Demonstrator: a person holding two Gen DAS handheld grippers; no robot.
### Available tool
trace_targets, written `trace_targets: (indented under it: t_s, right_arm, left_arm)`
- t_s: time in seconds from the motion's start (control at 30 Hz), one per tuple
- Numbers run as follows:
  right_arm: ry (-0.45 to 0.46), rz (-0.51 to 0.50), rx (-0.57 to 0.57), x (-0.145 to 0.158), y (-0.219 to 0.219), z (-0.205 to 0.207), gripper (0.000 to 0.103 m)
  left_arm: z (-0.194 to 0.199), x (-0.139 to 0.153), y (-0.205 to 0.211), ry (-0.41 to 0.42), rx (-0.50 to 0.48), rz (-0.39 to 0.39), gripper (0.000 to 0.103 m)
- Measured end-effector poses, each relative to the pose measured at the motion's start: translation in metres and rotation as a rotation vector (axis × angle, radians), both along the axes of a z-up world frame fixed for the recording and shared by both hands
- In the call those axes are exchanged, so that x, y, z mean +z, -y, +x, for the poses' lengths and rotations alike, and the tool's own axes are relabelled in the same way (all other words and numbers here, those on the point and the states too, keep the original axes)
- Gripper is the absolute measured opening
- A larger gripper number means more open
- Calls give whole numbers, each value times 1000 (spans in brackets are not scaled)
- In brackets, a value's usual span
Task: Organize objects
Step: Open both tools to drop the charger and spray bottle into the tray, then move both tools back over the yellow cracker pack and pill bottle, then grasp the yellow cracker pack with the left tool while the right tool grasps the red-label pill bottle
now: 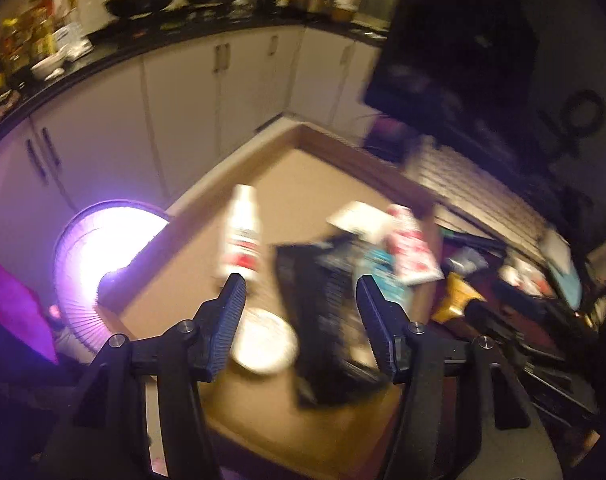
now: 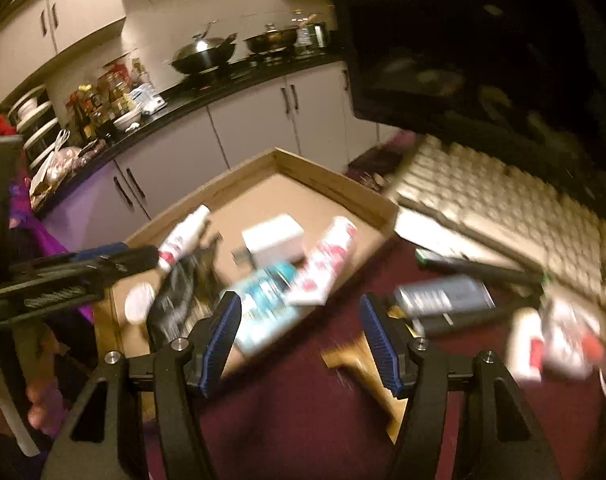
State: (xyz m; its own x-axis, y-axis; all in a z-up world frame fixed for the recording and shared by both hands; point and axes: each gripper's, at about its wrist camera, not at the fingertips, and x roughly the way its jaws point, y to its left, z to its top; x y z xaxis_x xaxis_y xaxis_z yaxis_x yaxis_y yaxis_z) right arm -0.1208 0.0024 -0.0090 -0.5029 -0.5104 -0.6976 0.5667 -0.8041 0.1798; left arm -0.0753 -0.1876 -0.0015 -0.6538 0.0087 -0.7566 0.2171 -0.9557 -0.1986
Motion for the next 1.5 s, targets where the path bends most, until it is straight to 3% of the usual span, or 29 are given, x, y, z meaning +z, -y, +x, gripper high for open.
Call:
trace_targets:
  t_s: [0.2,0.4,0.47,0.73,0.9,1.1,1.2,1.33,1.37,1.5]
  right_arm:
    - [58,-5,-65,-19,-53,5,62]
    - [75,-4,-125,-23,-90,1,62]
    - [73,1,-127,-25,-101,2,67]
    - [74,17,-222,-32,-143,-5,68]
    - [71,21,-240,-31,-149,-16,68]
    - [86,37,-265,-36,-147,-33,68]
    - [91,48,-264,-38,-145,-38,63]
    - [111,56,-259,-42,-142,-43,58]
    - [112,55,-255,-42,-141,-44,58]
    - [107,72,-249,-42,-135,-50,58]
  left_arm:
    - [9,3,-50,-12,-124,36,61]
    - [4,-1,-89,13,-200,22,61]
    - [-1,-6,-101,33,-225,18,61]
    - [-39,-20,-140,71,-334,-10,61]
    - [-70,-32,-155,109,-363,-55,61]
    - [-88,-51,-156,166,-398,-45,61]
    - [-82,-53,-157,182,-427,-17,61]
    - [-53,-49,-159,214,-522,122,61]
    - [-45,-46,-160,205,-539,127,61]
    - [-41,-35,-159,138,-505,25,61]
